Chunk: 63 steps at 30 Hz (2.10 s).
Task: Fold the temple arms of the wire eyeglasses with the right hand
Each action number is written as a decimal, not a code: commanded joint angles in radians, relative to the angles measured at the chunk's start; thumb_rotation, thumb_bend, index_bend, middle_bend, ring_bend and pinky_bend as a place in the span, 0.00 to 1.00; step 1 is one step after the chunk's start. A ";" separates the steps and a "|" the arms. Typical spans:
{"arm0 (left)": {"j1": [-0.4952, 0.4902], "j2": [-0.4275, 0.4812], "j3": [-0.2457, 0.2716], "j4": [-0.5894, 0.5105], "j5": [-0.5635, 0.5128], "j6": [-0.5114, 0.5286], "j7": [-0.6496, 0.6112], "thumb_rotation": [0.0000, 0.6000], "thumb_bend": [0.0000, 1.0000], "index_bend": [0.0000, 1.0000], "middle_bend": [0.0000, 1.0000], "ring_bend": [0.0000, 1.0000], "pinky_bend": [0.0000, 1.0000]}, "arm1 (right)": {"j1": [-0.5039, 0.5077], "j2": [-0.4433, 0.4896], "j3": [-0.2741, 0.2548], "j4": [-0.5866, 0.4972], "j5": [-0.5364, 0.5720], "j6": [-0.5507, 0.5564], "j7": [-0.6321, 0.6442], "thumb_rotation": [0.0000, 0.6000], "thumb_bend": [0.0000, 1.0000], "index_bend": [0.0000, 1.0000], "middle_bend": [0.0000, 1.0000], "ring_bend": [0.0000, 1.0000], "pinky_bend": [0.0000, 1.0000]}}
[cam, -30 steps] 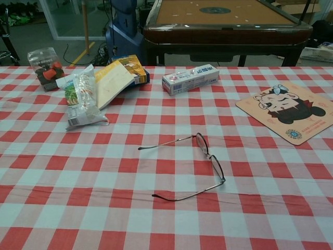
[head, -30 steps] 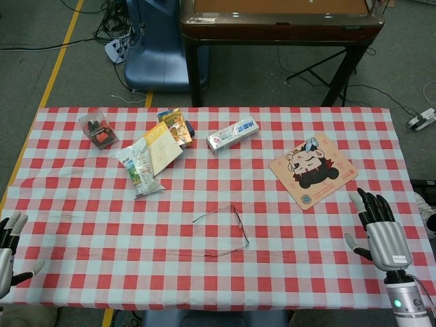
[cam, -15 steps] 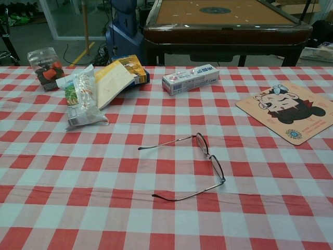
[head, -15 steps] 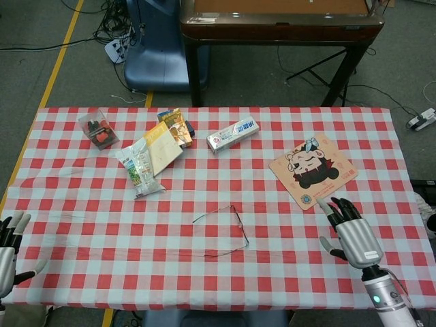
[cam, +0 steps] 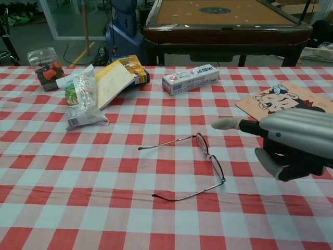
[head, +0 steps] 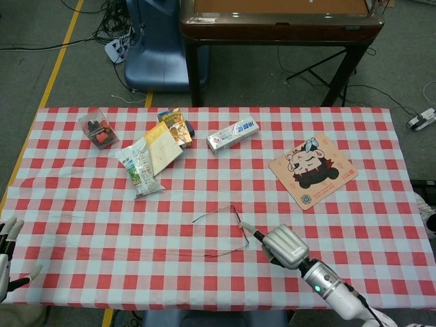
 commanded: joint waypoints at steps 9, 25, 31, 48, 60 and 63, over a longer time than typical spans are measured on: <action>0.010 -0.009 0.008 0.024 -0.001 0.000 -0.026 1.00 0.16 0.00 0.00 0.00 0.00 | 0.050 -0.069 -0.030 -0.010 0.150 -0.085 -0.152 1.00 0.78 0.00 1.00 1.00 1.00; 0.011 -0.020 0.007 0.052 -0.008 -0.013 -0.047 1.00 0.16 0.00 0.00 0.00 0.00 | 0.083 -0.122 -0.045 0.050 0.287 -0.086 -0.193 1.00 0.78 0.00 1.00 1.00 1.00; 0.012 -0.025 0.007 0.062 -0.011 -0.015 -0.055 1.00 0.16 0.00 0.00 0.00 0.00 | 0.097 -0.148 -0.035 0.092 0.334 -0.084 -0.175 1.00 0.78 0.00 1.00 1.00 1.00; 0.015 -0.027 0.003 0.078 -0.024 -0.024 -0.065 1.00 0.16 0.00 0.00 0.00 0.00 | 0.080 -0.173 -0.018 0.197 0.393 -0.039 -0.048 1.00 0.78 0.00 1.00 1.00 1.00; 0.018 -0.025 0.000 0.075 -0.031 -0.024 -0.057 1.00 0.16 0.00 0.00 0.00 0.00 | 0.122 -0.193 0.026 0.281 0.445 -0.079 -0.003 1.00 0.78 0.00 1.00 1.00 1.00; 0.019 -0.023 0.000 0.075 -0.033 -0.023 -0.057 1.00 0.16 0.00 0.00 0.00 0.00 | 0.147 -0.207 0.044 0.303 0.468 -0.099 -0.007 1.00 0.78 0.00 1.00 1.00 1.00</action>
